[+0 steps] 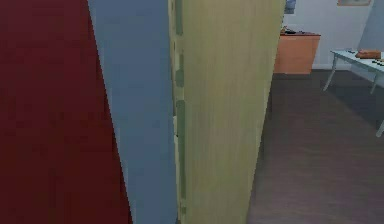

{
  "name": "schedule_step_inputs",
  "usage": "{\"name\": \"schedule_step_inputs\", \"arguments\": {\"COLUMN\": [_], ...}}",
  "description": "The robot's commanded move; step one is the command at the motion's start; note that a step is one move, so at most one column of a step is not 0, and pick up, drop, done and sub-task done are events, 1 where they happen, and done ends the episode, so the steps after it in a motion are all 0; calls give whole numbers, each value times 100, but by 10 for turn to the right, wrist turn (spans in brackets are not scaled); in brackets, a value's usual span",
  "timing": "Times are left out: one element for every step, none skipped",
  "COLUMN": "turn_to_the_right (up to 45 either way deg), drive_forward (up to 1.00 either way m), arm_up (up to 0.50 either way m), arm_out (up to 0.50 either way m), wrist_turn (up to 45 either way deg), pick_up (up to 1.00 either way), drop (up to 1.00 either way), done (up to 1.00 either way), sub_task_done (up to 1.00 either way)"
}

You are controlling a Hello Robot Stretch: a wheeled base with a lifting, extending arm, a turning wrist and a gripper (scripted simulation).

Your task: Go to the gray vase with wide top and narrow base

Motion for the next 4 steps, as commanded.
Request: {"name": "schedule_step_inputs", "arguments": {"turn_to_the_right": [-120, 0, 450, 450], "drive_forward": [0, 20, 0, 0], "arm_up": [0, 0, 0, 0], "arm_out": [0, 0, 0, 0], "wrist_turn": [0, 0, 0, 0], "pick_up": [0, 0, 0, 0], "drop": [0, 0, 0, 0], "done": [0, 0, 0, 0], "sub_task_done": [0, 0, 0, 0]}}
